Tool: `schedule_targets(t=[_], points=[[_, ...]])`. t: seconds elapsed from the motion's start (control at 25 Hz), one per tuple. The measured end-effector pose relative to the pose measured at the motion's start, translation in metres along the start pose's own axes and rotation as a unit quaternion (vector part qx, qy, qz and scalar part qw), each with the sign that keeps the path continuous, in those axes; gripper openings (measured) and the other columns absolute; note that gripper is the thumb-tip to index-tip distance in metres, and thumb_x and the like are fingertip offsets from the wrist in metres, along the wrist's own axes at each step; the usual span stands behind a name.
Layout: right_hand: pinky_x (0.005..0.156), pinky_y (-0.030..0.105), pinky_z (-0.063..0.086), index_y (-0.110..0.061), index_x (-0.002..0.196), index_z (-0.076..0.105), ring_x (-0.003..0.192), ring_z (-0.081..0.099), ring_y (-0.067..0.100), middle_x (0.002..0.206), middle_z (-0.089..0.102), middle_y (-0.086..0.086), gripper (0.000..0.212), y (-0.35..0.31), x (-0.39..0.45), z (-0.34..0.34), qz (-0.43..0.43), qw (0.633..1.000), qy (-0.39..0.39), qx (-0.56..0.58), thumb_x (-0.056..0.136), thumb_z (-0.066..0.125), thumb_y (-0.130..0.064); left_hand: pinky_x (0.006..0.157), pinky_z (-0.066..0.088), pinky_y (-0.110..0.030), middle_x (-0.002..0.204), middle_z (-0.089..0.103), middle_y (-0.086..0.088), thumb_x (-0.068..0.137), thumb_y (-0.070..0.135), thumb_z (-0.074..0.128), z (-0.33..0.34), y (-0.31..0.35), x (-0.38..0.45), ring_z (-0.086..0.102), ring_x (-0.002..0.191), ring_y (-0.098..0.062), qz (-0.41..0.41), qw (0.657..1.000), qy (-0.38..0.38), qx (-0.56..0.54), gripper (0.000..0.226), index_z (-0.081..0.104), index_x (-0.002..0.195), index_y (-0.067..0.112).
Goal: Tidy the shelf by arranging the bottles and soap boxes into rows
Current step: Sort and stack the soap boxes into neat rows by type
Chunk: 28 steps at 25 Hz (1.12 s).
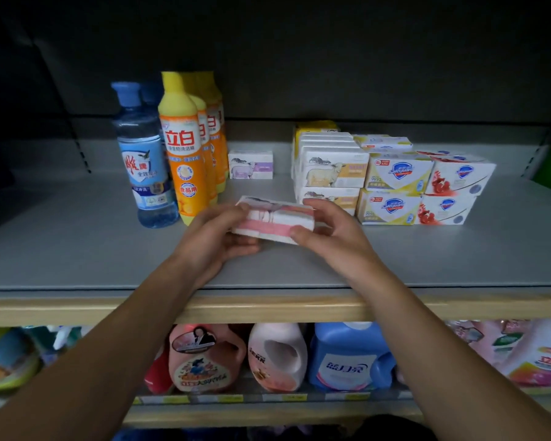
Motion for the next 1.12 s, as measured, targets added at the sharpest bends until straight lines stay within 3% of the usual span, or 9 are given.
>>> schedule_targets(t=[0.12, 0.28, 0.36, 0.44, 0.6, 0.68, 0.8, 0.96, 1.12], points=[[0.054, 0.027, 0.053, -0.023, 0.086, 0.072, 0.061, 0.071, 0.024, 0.081, 0.071, 0.019, 0.045, 0.006, 0.003, -0.002, 0.065, 0.997, 0.022, 0.021, 0.068, 0.066, -0.063, 0.051, 0.055, -0.029, 0.07, 0.065, -0.013, 0.084, 0.045, 0.064, -0.001, -0.001, -0.001, 0.063, 0.056, -0.02, 0.002, 0.998, 0.032, 0.047, 0.042, 0.067, 0.093, 0.005], [0.05, 0.028, 0.05, -0.028, 0.083, 0.074, 0.054, 0.066, 0.023, 0.068, 0.071, 0.008, 0.044, 0.003, 0.003, -0.004, 0.088, 0.996, 0.034, 0.003, 0.07, 0.059, -0.068, 0.05, 0.052, -0.03, 0.07, 0.066, -0.016, 0.084, 0.06, 0.06, -0.002, -0.002, 0.0, 0.062, 0.057, -0.024, -0.001, 0.994, 0.057, 0.095, 0.057, 0.065, 0.098, 0.005], [0.054, 0.027, 0.052, -0.022, 0.092, 0.072, 0.06, 0.068, 0.021, 0.083, 0.072, 0.008, 0.045, -0.002, 0.0, -0.003, 0.069, 0.996, 0.041, 0.044, 0.064, 0.066, -0.056, 0.053, 0.053, -0.031, 0.076, 0.067, -0.015, 0.087, 0.057, 0.059, -0.001, 0.001, 0.0, 0.062, 0.058, -0.024, 0.004, 0.995, 0.057, 0.082, 0.048, 0.068, 0.099, 0.012], [0.066, 0.022, 0.054, -0.032, 0.112, 0.067, 0.079, 0.07, 0.012, 0.103, 0.071, -0.007, 0.052, -0.007, -0.004, -0.005, 0.022, 0.999, 0.04, 0.025, 0.062, 0.073, -0.043, 0.051, 0.054, -0.03, 0.081, 0.066, -0.011, 0.09, 0.054, 0.057, 0.001, 0.001, 0.001, 0.061, 0.056, -0.022, 0.004, 0.996, 0.04, 0.086, 0.04, 0.068, 0.102, 0.017], [0.085, 0.016, 0.051, -0.044, 0.133, 0.049, 0.096, 0.065, -0.004, 0.109, 0.064, -0.032, 0.067, -0.014, -0.011, 0.003, -0.033, 0.998, -0.015, -0.046, 0.073, 0.076, -0.029, 0.05, 0.055, -0.028, 0.086, 0.067, -0.01, 0.096, 0.024, 0.058, 0.001, -0.002, 0.004, 0.06, 0.057, -0.019, 0.008, 0.999, 0.021, 0.027, 0.027, 0.062, 0.118, 0.008], [0.094, 0.024, 0.05, -0.034, 0.14, 0.045, 0.099, 0.062, -0.01, 0.117, 0.063, -0.024, 0.059, -0.012, -0.008, 0.001, -0.01, 1.0, 0.004, -0.021, 0.088, 0.069, -0.026, 0.056, 0.058, -0.03, 0.09, 0.069, -0.013, 0.096, 0.015, 0.057, -0.002, -0.003, 0.004, 0.063, 0.066, -0.024, 0.014, 1.0, 0.016, -0.01, 0.023, 0.057, 0.116, 0.004], [0.097, 0.035, 0.052, -0.02, 0.132, 0.053, 0.102, 0.066, 0.007, 0.12, 0.068, 0.001, 0.039, -0.014, -0.007, 0.004, -0.001, 1.0, 0.025, 0.001, 0.095, 0.06, -0.01, 0.066, 0.06, -0.034, 0.093, 0.072, -0.012, 0.096, 0.014, 0.057, -0.004, -0.003, 0.005, 0.07, 0.081, -0.027, 0.015, 0.999, 0.007, -0.038, 0.019, 0.058, 0.114, 0.007], [0.09, 0.017, 0.048, -0.033, 0.118, 0.064, 0.104, 0.064, 0.003, 0.113, 0.069, -0.015, 0.053, -0.046, -0.022, 0.034, -0.135, 0.986, 0.037, -0.088, 0.071, 0.082, -0.017, 0.07, 0.059, -0.038, 0.102, 0.074, -0.008, 0.098, 0.045, 0.048, -0.005, -0.003, 0.008, 0.073, 0.092, -0.027, -0.033, 0.992, 0.018, -0.12, 0.034, 0.062, 0.112, 0.017], [0.095, 0.03, 0.044, -0.013, 0.12, 0.069, 0.105, 0.058, 0.026, 0.118, 0.066, 0.001, 0.06, -0.071, -0.042, 0.077, -0.341, 0.894, 0.012, -0.29, 0.064, 0.086, -0.022, 0.072, 0.059, -0.038, 0.115, 0.07, -0.016, 0.098, 0.048, 0.045, -0.004, -0.008, 0.008, 0.07, 0.102, -0.028, -0.086, 0.978, 0.007, -0.191, 0.046, 0.059, 0.124, 0.012]])
Point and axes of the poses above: each hand's wrist, its own x-axis towards the middle knuckle, its own z-axis out of the palm, y = z × x, the point moved 7 cm from there along x, towards the middle knuckle
